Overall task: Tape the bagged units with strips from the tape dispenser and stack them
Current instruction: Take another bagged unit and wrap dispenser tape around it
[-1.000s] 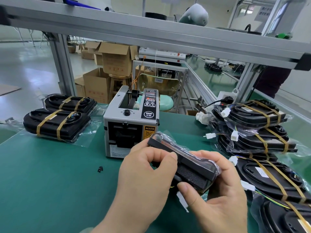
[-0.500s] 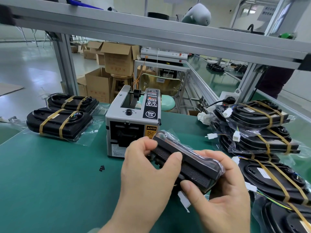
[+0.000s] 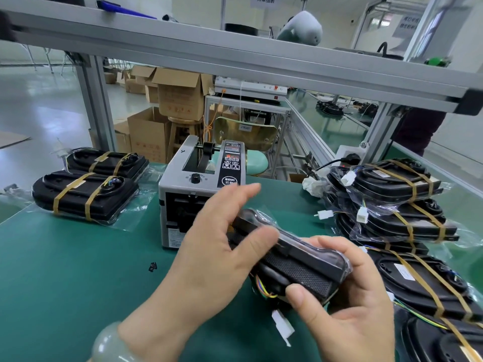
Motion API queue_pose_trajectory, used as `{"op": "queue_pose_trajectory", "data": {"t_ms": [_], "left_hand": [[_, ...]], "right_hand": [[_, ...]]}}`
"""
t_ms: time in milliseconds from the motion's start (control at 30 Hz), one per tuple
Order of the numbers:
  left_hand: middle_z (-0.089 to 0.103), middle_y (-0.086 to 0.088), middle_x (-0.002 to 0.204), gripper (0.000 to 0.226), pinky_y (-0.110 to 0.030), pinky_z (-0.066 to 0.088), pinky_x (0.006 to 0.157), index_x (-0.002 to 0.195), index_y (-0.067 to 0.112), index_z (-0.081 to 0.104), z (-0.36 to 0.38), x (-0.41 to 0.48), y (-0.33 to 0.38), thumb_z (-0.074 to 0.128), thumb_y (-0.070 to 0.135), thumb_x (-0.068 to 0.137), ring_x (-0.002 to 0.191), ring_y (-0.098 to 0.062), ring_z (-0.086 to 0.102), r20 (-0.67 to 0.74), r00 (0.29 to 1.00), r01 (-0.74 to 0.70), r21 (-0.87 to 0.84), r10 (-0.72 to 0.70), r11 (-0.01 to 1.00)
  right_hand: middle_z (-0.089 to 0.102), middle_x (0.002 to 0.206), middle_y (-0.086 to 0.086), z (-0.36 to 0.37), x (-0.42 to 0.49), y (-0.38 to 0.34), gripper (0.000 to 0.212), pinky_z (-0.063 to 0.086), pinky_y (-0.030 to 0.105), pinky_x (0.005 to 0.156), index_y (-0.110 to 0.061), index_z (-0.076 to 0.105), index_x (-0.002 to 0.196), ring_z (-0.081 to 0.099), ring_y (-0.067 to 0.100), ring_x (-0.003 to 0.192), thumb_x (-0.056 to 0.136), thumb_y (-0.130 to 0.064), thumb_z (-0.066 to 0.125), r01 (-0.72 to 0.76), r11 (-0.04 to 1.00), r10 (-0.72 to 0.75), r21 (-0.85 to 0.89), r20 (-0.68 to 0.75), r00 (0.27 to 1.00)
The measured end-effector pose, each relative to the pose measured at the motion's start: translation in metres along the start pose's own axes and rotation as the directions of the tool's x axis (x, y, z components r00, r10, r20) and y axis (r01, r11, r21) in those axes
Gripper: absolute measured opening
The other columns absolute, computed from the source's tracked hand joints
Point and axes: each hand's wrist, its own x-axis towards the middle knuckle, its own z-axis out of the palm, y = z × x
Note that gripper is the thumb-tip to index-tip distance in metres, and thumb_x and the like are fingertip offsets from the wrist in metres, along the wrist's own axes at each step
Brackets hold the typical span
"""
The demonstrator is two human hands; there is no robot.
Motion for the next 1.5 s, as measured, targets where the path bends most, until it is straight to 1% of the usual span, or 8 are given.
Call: {"op": "queue_pose_trajectory", "data": {"t_ms": [300,400,567,733,933,1133,1300,1500], "left_hand": [[0.062,0.01,0.081,0.032,-0.011,0.041,0.072,0.098,0.036,0.064,-0.016,0.025,0.014,0.069,0.048,0.068,0.08,0.0,0.058,0.342,0.896,-0.365,0.2,0.284,0.909],[0.065,0.014,0.084,0.029,-0.004,0.038,0.068,0.091,0.037,0.066,-0.018,0.02,-0.004,0.064,0.051,0.066,0.075,0.004,0.059,0.23,0.954,-0.221,0.109,0.192,0.969],[0.073,0.007,0.078,0.013,-0.011,0.047,0.067,0.081,0.032,0.076,-0.016,0.002,-0.04,0.072,0.03,0.069,0.07,0.001,0.062,0.197,0.976,0.141,-0.249,-0.092,0.958],[0.072,0.014,0.104,0.027,-0.028,0.049,0.096,0.1,0.034,0.069,-0.023,-0.005,-0.056,0.072,0.015,0.082,0.1,-0.001,0.066,0.103,0.957,0.283,-0.135,-0.271,0.95],[0.068,0.02,0.111,0.038,-0.018,0.051,0.088,0.107,0.045,0.065,-0.028,-0.003,-0.039,0.069,0.015,0.084,0.1,-0.005,0.065,0.231,0.964,0.154,-0.086,-0.131,0.984],[0.073,0.011,0.076,0.01,-0.012,0.048,0.069,0.072,0.024,0.075,-0.031,0.015,-0.023,0.071,0.02,0.08,0.069,0.001,0.063,0.235,0.945,0.222,0.051,-0.228,0.974],[0.053,0.013,0.049,0.031,-0.005,0.033,0.045,0.058,0.011,0.06,-0.019,0.03,-0.017,0.067,0.027,0.083,0.042,0.003,0.043,0.227,0.922,0.277,0.175,-0.312,0.945],[0.065,0.011,0.058,0.02,-0.016,0.045,0.061,0.063,0.018,0.068,-0.005,0.036,-0.015,0.072,0.03,0.079,0.054,0.001,0.055,0.274,0.86,0.423,0.092,-0.431,0.901]], "right_hand": [[0.065,0.119,-0.001,-0.01,0.006,-0.005,0.072,0.054,0.026,0.084,-0.038,0.059,0.119,0.064,0.018,0.107,0.057,-0.009,0.081,-0.053,0.997,0.045,0.055,0.144,0.989],[0.04,0.146,-0.017,-0.029,0.014,-0.007,0.098,0.037,0.014,0.103,-0.041,0.037,0.14,0.038,0.005,0.134,0.053,-0.058,0.079,-0.069,0.957,0.138,-0.281,0.237,0.962],[0.069,0.105,-0.017,-0.033,0.022,-0.006,0.066,0.048,0.017,0.085,-0.04,0.064,0.115,0.064,0.002,0.098,0.051,-0.043,0.078,-0.125,0.869,0.326,-0.478,0.364,0.873],[0.06,0.1,-0.035,-0.021,0.015,-0.005,0.068,0.041,0.009,0.076,-0.047,0.063,0.109,0.055,-0.005,0.094,0.044,-0.068,0.062,0.122,0.532,0.183,-0.838,0.255,0.949],[0.064,0.09,-0.025,-0.007,0.015,-0.009,0.068,0.053,0.024,0.059,-0.041,0.067,0.105,0.065,0.01,0.069,0.042,-0.065,0.063,0.208,0.408,0.207,-0.889,0.312,0.927],[0.065,0.085,-0.024,-0.005,0.016,-0.012,0.067,0.051,0.019,0.055,-0.039,0.068,0.099,0.064,0.005,0.067,0.037,-0.065,0.064,0.289,0.388,0.196,-0.875,0.385,0.902],[0.066,0.086,-0.021,-0.006,0.019,-0.011,0.068,0.051,0.02,0.052,-0.035,0.07,0.099,0.065,0.006,0.066,0.037,-0.063,0.066,0.32,0.395,0.174,-0.861,0.413,0.894],[0.067,0.087,-0.019,-0.008,0.018,-0.012,0.068,0.055,0.026,0.052,-0.033,0.071,0.101,0.066,0.008,0.067,0.039,-0.06,0.07,0.32,0.427,0.159,-0.846,0.419,0.894]]}}
